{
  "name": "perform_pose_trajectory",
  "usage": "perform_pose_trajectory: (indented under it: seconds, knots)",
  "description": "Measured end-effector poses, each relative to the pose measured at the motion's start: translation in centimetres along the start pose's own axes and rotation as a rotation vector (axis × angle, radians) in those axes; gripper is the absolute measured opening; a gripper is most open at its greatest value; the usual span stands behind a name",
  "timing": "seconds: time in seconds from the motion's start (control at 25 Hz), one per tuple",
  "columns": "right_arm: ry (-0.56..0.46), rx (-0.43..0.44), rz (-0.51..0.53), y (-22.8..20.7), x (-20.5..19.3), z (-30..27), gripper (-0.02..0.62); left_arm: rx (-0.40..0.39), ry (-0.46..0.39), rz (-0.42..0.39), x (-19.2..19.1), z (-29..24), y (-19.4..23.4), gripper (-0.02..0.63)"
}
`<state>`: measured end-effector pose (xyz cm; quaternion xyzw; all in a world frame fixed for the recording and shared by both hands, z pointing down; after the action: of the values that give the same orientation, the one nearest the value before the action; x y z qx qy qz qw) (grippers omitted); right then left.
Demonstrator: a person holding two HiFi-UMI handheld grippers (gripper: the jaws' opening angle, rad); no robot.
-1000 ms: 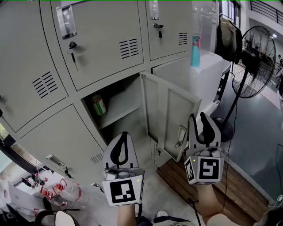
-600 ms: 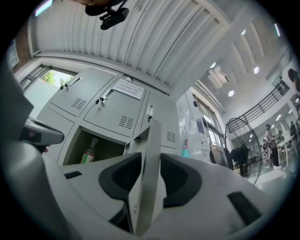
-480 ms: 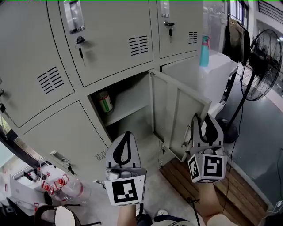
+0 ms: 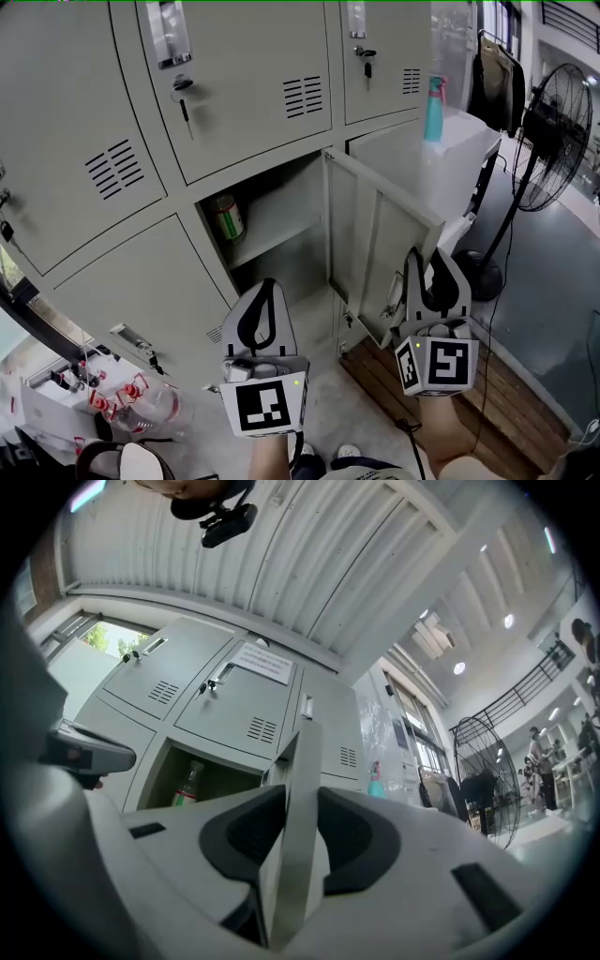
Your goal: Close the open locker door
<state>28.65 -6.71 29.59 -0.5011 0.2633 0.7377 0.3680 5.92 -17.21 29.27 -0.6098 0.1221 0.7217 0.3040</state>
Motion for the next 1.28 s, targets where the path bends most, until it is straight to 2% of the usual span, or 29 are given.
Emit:
perform_pose_trajectory:
  seconds: [0.2,0.64,1.28]
  knots:
    - [-0.006,0.017,0.004,1.9,0.4,1.1,0.101,0.003,-0.001,-0.033,0.1,1.1,1.4,0.005]
    - [-0.018,0.08,0.005,7.5,1.4,3.1,0.104,0.028,0.005,-0.041,0.5,4.5,4.8,0.005]
    - [-0.021,0.145,-0.029,13.9,1.6,3.2,0.133,0.144,0.02,-0.062,0.6,9.3,10.0,0.005]
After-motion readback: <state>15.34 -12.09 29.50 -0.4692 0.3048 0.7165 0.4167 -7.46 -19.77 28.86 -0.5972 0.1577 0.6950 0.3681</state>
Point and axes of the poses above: the fingertips, and each gripper's own axes: z backward along the fingers, y to its left, x out of its top, the point moved 10 cm from there along z, backward along the fingers, and after that the axes turned 12 degrees about -x, right-handed, at the moved point
